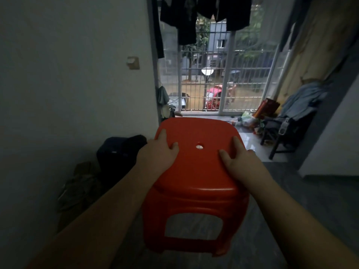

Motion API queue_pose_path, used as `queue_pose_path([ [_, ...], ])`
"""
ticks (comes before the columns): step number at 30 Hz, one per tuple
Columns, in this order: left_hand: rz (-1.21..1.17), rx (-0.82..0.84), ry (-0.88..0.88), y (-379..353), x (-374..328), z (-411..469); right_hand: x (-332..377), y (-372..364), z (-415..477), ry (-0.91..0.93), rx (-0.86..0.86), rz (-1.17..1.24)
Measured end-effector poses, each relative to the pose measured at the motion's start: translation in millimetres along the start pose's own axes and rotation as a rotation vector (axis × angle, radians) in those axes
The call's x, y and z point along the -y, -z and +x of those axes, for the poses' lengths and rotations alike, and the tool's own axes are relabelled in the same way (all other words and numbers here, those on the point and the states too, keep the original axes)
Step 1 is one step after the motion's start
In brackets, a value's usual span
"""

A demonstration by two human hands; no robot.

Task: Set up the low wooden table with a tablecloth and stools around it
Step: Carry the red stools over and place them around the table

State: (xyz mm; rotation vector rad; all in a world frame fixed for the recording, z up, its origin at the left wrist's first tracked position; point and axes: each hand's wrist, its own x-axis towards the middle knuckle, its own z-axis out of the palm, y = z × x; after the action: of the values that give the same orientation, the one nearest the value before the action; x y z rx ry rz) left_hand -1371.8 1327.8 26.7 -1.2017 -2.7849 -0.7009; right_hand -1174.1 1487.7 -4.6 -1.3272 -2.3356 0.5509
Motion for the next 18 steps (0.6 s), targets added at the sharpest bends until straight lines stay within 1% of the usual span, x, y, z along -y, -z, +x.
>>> queue_pose_path([
  [4,-0.022,0.022,-0.075,-32.4,-51.1,56.8,-41.6,17.5,62.5,-0.012,-0.053,-0.026],
  [8,-0.025,0.01,-0.105,-74.7,-107.3,117.9,-85.5,31.2,132.0,-0.039,-0.056,-0.022],
  [15,-0.05,0.068,-0.09,-130.4,-190.5,225.0,-141.9,60.1,244.1,-0.088,-0.082,-0.022],
  [18,-0.055,0.054,-0.112,-151.0,-214.6,268.3,-155.3,67.7,288.2,-0.078,-0.079,-0.03],
])
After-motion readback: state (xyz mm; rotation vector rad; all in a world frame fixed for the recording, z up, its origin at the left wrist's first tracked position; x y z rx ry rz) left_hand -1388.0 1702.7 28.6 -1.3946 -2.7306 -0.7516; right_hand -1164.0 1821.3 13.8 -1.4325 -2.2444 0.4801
